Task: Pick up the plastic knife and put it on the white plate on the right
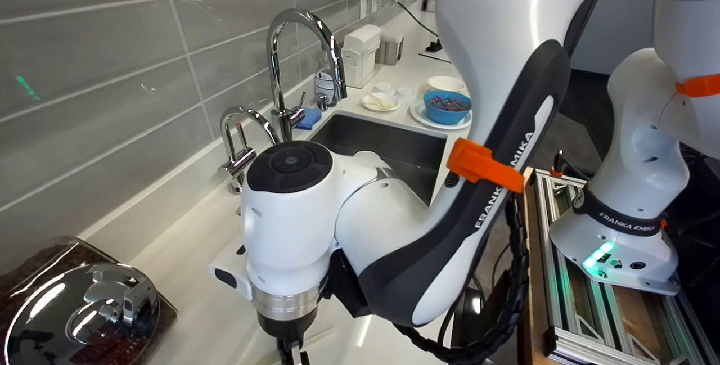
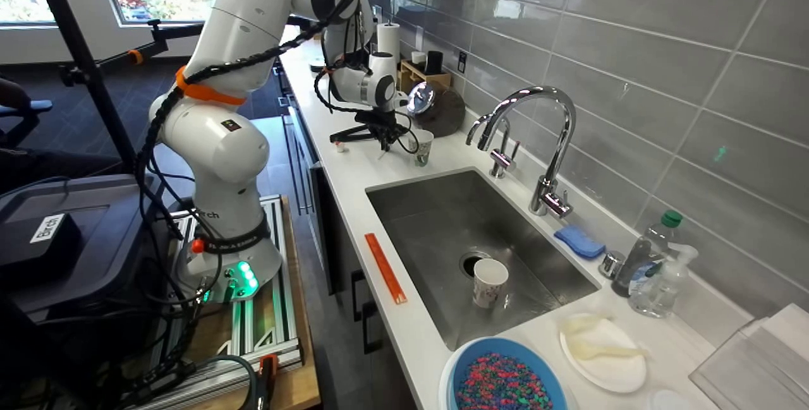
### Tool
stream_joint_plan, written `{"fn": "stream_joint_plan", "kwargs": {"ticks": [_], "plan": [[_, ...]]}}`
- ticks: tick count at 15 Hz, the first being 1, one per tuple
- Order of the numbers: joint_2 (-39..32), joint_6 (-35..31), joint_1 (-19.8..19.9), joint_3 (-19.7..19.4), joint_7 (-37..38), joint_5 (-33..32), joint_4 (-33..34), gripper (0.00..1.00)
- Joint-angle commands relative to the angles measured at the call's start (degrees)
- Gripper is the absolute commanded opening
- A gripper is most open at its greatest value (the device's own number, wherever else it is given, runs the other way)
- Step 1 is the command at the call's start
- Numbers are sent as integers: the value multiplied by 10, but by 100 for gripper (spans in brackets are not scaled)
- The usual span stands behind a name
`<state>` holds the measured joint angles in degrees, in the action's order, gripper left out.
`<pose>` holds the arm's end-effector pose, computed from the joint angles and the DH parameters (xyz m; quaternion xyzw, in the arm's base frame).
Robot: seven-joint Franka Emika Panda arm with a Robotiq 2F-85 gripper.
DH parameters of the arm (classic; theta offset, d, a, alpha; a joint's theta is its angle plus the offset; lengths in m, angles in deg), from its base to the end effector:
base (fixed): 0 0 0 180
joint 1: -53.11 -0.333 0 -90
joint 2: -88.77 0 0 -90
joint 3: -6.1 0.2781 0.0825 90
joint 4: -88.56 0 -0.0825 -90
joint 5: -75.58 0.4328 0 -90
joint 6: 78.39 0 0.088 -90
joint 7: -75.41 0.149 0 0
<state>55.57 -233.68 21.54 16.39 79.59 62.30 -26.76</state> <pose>0.4570 0.4264 0.0630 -0.9137 -0.4008 -0.0646 0.0196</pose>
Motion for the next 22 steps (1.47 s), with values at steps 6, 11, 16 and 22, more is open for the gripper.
{"fn": "stream_joint_plan", "kwargs": {"ticks": [6, 11, 16, 22], "plan": [[107, 43, -20, 8, 43, -16, -78, 4], [242, 55, -21, 0, 144, -49, -192, 4], [397, 28, 23, 18, 285, -84, -340, 4], [371, 45, 69, 69, 248, -55, -303, 15]]}}
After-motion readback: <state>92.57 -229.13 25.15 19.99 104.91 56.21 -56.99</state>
